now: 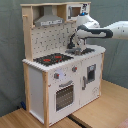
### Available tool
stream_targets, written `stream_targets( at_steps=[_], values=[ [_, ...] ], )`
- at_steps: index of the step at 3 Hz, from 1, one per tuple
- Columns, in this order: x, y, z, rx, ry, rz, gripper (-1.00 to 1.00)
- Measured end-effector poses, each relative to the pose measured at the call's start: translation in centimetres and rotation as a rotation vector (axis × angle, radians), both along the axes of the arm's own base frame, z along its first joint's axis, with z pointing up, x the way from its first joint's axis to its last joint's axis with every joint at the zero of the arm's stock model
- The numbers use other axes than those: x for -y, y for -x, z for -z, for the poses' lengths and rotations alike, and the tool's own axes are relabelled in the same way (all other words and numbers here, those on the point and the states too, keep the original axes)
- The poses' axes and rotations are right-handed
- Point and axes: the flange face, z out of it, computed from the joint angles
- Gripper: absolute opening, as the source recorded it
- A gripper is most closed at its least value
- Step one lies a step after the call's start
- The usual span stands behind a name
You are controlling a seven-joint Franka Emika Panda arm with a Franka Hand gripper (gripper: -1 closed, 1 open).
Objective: Play with the kitchen
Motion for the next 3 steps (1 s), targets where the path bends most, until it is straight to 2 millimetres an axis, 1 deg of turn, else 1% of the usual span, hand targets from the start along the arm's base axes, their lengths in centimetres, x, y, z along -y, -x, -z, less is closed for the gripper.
stream_targets(
  at_steps=[1,2,3],
  values=[
    [0.9,-1.4,2.6,-0.048,-0.004,0.013,1.00],
    [0.7,-2.5,4.7,-0.074,-0.047,0.028,1.00],
    [-0.4,-3.7,5.7,-0.070,-0.062,0.010,1.00]
  ],
)
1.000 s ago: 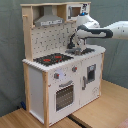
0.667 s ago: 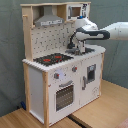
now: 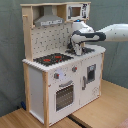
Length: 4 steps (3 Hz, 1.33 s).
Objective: Play with the kitchen
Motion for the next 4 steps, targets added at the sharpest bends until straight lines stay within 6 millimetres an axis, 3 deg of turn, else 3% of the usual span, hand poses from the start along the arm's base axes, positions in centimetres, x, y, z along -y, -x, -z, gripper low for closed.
stream_targets(
  at_steps=[1,2,3,4],
  values=[
    [-1.5,-0.8,-3.4,0.060,-0.007,-0.014,1.00],
    [1.4,-0.1,0.4,-0.058,-0.006,0.073,1.00],
    [1.4,0.3,1.1,-0.097,-0.001,0.080,1.00],
    [1.3,0.4,1.2,-0.103,0.000,0.080,-1.00]
  ],
)
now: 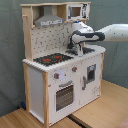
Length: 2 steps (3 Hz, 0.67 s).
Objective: Play with the kitchen
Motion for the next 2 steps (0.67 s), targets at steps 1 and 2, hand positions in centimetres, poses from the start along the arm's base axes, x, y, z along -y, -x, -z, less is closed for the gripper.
stream_targets(
  at_steps=[1,2],
  values=[
    [-0.6,0.5,0.0,-0.049,0.017,-0.005,-1.00],
    [-1.1,0.8,-2.8,-0.055,0.037,-0.012,-1.00]
  ],
)
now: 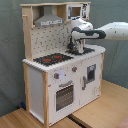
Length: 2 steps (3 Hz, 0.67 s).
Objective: Play with the kitchen
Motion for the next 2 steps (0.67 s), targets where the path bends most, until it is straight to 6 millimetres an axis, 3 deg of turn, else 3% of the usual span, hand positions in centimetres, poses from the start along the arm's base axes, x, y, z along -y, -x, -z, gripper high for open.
stream_targets(
  at_steps=[1,2],
  values=[
    [-0.7,0.4,-3.6,0.021,0.005,-0.009,-1.00],
    [-4.8,1.1,-6.8,0.077,0.003,-0.089,-1.00]
  ],
)
